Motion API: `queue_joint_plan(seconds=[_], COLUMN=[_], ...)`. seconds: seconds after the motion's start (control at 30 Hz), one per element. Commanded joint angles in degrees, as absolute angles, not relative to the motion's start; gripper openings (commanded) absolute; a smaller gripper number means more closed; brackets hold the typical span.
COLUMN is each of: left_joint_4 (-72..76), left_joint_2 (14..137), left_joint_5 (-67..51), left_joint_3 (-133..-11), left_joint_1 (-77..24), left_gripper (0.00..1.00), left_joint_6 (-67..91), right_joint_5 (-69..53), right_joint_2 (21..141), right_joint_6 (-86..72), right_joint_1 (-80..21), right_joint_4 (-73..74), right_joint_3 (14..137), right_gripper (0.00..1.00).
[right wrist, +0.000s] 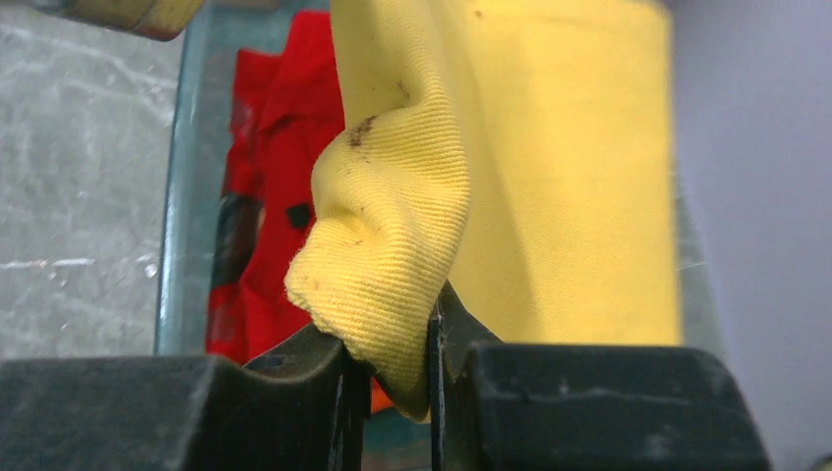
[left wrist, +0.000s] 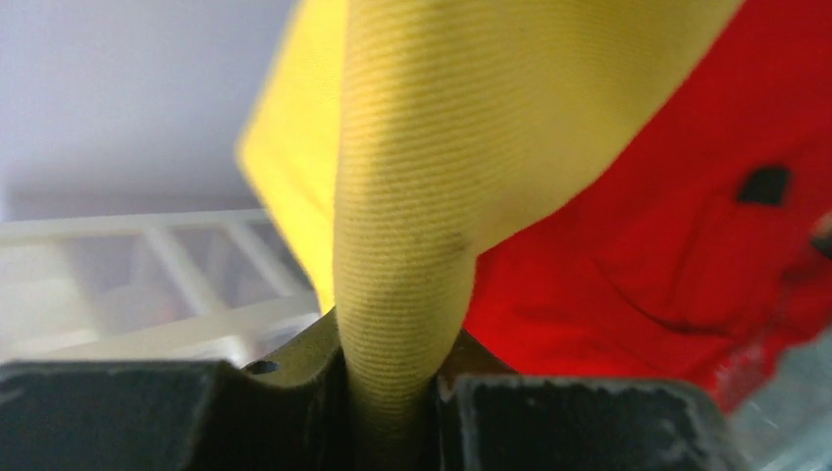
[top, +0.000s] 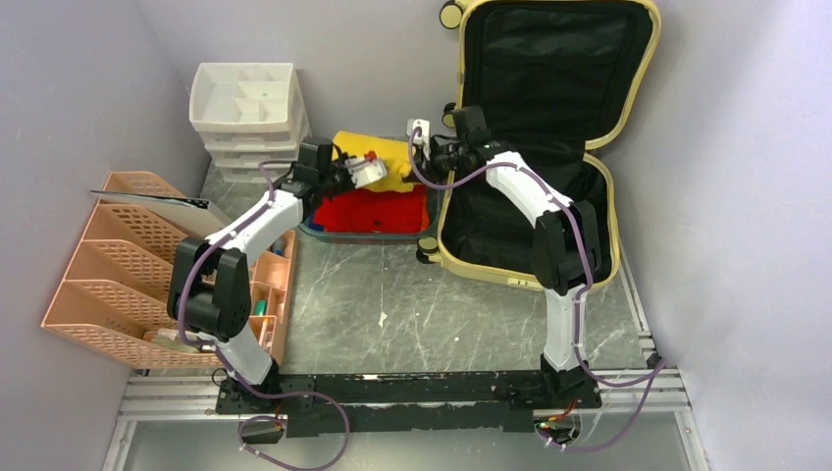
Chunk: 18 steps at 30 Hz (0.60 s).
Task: Open, take out, and arrange the luggage
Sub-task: Adjust the clothes in the bin.
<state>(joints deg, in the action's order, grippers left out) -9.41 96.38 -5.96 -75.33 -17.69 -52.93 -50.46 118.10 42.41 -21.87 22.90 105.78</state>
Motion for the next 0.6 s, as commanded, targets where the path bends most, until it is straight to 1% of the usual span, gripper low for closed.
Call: queue_joint_plan(seconds=[0.0,0.27,0.43,0.47,0.5,0.53,0.57], left_joint_4=[-11.8,-10.4,-14.0,-15.3,-16.6,-18.0,-19.3], left_joint_2=[93.4,92.0,91.2,91.1,91.0,90.9,90.7], left_joint_5=[2.4,4.9,3.5,2.8,2.1,1.1,0.6], left_joint_3=[-68.7,-60.8,-60.6,-60.9,-61.1,-61.3,-61.5], left_joint_1=[-14.8,-14.8,-14.7,-14.7,-14.8,-14.7,-14.8], left_gripper=[0.05,0.05,0.05,0.07,0.16,0.27,0.39], left_joint_6=[-56.8,-60.3,-60.5,-60.5,-60.3,-60.3,-60.2], right_joint_5=[-49.2,-47.5,-45.3,-44.9,-44.3,-43.6,-43.3], right_joint_2=[114.8,116.4,118.6,119.4,120.0,120.5,121.0], right_joint_6=[45.5,48.5,49.9,50.3,50.8,51.2,51.8], right_joint_1=[-18.8,-20.1,-21.5,-21.7,-21.9,-22.2,-22.2], right_joint_4=[27.7,27.4,27.9,28.7,29.7,30.7,32.4], right_joint_3=[99.8,94.6,94.1,94.6,95.2,96.2,97.3], right_gripper=[0.0,0.0,0.0,0.0,0.0,0.07,0.2])
